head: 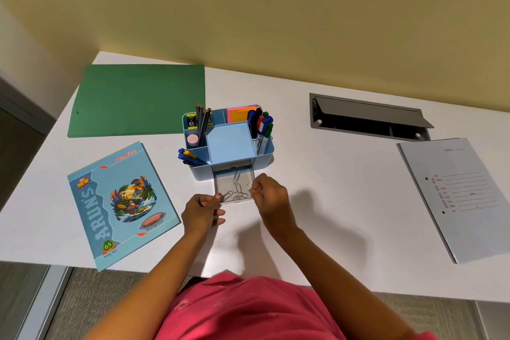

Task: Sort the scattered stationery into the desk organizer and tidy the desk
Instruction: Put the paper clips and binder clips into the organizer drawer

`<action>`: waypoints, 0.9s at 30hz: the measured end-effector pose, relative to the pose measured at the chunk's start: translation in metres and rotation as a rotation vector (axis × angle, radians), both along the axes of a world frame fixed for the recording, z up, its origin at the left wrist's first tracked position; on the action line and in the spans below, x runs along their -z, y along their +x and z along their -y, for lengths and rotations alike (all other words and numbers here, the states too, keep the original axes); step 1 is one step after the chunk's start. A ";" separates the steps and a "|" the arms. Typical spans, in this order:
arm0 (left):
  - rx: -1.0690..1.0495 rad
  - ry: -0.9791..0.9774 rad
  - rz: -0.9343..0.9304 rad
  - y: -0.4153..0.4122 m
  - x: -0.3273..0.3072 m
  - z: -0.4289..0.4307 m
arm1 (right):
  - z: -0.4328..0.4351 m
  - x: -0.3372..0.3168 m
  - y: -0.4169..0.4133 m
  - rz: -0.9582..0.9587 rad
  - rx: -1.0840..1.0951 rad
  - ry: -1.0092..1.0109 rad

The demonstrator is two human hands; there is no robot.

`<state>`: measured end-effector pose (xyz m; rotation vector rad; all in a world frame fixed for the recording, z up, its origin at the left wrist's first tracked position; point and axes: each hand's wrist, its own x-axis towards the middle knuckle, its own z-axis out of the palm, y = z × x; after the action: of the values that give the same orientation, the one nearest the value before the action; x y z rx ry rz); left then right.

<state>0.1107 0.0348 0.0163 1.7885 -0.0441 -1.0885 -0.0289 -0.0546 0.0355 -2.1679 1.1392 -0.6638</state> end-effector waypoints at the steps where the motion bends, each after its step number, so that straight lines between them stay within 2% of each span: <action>1: 0.007 0.002 0.003 0.000 0.000 0.000 | 0.001 0.002 0.004 0.004 -0.006 0.045; 6: 0.019 0.023 0.015 0.001 -0.001 0.000 | 0.005 0.007 0.018 -0.044 0.027 0.137; 9: 0.023 0.035 -0.007 0.002 0.001 -0.002 | 0.003 0.006 0.013 0.075 0.065 0.068; 11: 0.036 0.062 -0.024 0.002 0.001 -0.005 | -0.001 0.002 0.010 0.188 0.175 0.068; 13: 0.053 0.081 -0.056 0.000 -0.002 -0.007 | -0.005 0.003 0.005 0.225 0.360 0.208; 16: 0.050 0.008 -0.170 -0.005 -0.005 -0.008 | -0.005 0.009 0.001 0.114 0.594 0.679; 18: 0.066 -0.042 -0.237 -0.008 -0.008 -0.007 | -0.006 0.014 0.001 0.157 0.621 0.929; 21: 0.062 -0.073 -0.319 -0.012 -0.013 -0.002 | -0.006 0.017 0.007 0.255 0.599 0.999; 27: 0.057 -0.037 -0.329 -0.006 -0.016 0.009 | 0.004 0.011 0.024 0.327 0.620 0.986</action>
<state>0.1051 0.0255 0.0319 1.5638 0.0837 -1.4020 -0.0053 -0.0588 0.0250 -0.8521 1.5212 -0.5040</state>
